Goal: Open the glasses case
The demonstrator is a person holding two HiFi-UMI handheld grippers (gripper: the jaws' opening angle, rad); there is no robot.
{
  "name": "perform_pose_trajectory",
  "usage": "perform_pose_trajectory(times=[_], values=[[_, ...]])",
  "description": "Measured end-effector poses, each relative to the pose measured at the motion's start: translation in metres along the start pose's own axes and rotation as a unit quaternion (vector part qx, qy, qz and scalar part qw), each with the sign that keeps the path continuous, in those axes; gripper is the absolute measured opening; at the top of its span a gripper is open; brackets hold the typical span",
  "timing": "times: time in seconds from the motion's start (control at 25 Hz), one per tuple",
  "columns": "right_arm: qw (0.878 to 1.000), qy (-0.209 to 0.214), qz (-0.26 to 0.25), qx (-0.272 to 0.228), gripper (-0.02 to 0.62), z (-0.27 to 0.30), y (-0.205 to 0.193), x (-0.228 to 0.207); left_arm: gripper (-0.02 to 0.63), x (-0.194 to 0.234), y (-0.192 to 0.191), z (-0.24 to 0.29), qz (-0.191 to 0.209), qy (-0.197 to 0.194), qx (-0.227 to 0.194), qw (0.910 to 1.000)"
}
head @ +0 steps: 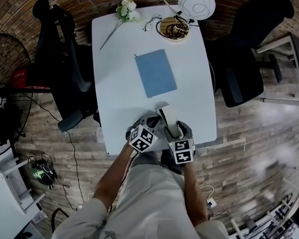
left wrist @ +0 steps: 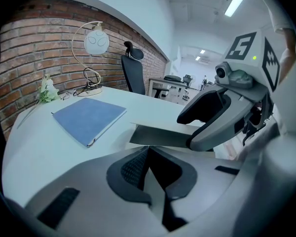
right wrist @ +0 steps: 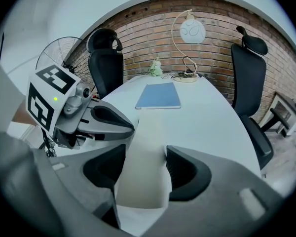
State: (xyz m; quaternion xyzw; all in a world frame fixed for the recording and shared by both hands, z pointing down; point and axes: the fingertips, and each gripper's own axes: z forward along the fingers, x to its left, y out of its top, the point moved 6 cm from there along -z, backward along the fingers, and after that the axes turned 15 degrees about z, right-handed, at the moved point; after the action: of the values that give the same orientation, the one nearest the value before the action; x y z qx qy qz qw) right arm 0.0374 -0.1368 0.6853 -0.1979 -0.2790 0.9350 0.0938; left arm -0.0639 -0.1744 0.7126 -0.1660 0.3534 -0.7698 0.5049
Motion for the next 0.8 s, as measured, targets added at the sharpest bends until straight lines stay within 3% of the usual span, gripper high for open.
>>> perform_pose_trajectory(times=[0.8], values=[[1.000,-0.011,0.011,-0.019,0.181,-0.011,0.001,-0.012,0.003,0.000,0.000,0.000,0.001,-0.003,0.000,1.0000]])
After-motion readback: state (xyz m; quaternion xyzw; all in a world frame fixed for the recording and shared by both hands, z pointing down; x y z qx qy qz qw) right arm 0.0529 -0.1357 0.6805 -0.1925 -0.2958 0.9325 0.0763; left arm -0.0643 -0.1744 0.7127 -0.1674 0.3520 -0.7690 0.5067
